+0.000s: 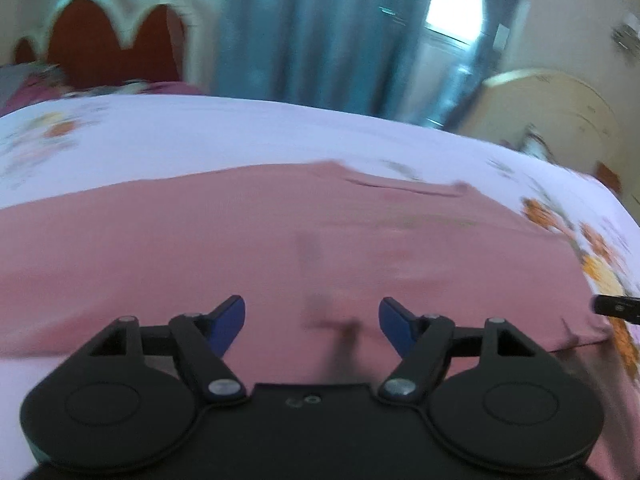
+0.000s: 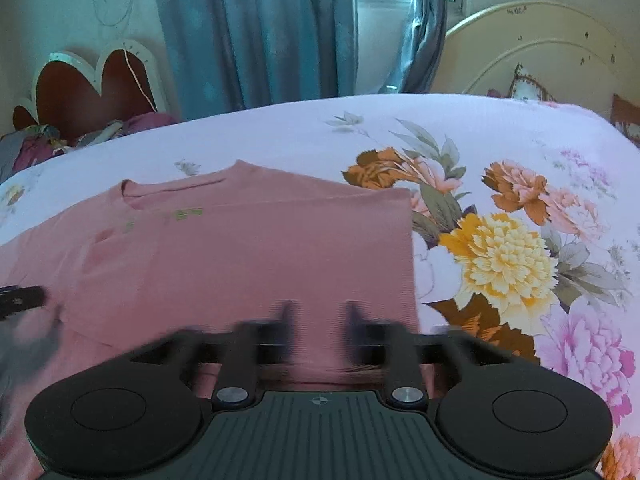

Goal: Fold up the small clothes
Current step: 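Move the left gripper to the other sleeve cuff and grasp it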

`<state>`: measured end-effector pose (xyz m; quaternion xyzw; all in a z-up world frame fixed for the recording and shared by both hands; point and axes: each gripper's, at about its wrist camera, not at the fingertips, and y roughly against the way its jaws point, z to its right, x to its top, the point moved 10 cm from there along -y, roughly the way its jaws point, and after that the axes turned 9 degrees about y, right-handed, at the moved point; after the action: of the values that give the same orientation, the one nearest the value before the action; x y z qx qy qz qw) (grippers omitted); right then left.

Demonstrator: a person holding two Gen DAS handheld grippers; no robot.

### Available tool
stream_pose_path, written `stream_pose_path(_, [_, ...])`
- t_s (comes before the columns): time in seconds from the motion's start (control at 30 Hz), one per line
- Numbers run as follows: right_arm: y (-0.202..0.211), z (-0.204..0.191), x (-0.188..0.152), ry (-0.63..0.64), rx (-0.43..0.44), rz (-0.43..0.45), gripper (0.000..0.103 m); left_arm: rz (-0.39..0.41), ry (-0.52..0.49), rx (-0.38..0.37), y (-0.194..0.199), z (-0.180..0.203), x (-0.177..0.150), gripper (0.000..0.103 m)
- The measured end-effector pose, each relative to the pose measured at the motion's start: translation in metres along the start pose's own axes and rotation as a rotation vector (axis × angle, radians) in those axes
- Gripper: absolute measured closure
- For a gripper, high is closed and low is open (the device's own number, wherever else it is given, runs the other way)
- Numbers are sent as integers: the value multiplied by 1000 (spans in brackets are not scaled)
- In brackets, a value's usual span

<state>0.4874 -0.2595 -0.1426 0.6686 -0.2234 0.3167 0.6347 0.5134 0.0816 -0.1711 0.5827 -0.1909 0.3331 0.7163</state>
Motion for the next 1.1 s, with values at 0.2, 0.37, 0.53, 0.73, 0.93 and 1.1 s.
stream_pose_path(0.2, [1, -37, 2, 12, 54, 4, 47, 110, 242, 211, 55, -168, 14, 33])
stream_pose_path(0.37, [-9, -65, 3, -21, 71, -23, 48, 172, 519, 326, 89, -308, 24, 36])
stream_pose_path(0.53, [-14, -77, 14, -69, 52, -21, 48, 248, 776, 319, 106, -393, 27, 40])
stream_pose_path(0.73, [-7, -84, 29, -50, 18, -7, 48, 264, 798, 313, 96, -422, 37, 45])
stream_pose_path(0.93, [-6, -82, 30, -75, -8, -26, 48, 286, 764, 307, 89, -431, 42, 48])
stream_pose_path(1.1, [-12, -75, 34, -137, -11, -36, 48, 296, 753, 312, 85, -435, 48, 56])
